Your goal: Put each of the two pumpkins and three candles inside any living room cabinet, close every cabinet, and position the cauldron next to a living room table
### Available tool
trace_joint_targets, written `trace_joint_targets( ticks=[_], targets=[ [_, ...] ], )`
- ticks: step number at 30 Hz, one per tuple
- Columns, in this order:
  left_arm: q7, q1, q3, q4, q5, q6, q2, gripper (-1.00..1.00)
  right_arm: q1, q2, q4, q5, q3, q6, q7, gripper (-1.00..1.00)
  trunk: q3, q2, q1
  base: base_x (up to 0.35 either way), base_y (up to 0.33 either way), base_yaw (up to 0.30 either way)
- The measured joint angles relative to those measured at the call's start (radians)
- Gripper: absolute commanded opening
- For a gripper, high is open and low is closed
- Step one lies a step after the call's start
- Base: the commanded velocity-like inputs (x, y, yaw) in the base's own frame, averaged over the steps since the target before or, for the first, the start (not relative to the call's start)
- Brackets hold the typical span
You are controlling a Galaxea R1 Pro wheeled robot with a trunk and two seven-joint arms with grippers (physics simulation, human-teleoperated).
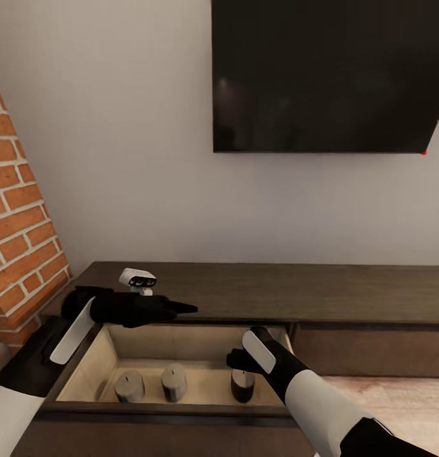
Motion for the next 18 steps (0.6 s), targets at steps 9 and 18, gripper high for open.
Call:
trace_joint_targets(
  ticks=[9,18],
  targets=[
    [0.000,0.000,0.000,-0.002,-0.001,0.000,0.000,1.00,0.000,0.000,0.000,0.000,0.000,-0.006,0.001,1.00,0.034,0.009,-0.007,-0.178,0.001,0.000],
    [0.000,0.000,0.000,-0.004,-0.001,0.000,0.000,1.00,0.000,-0.001,0.000,0.000,0.000,-0.008,0.003,1.00,0.062,0.072,-0.042,-0.023,0.000,0.000]
  ],
)
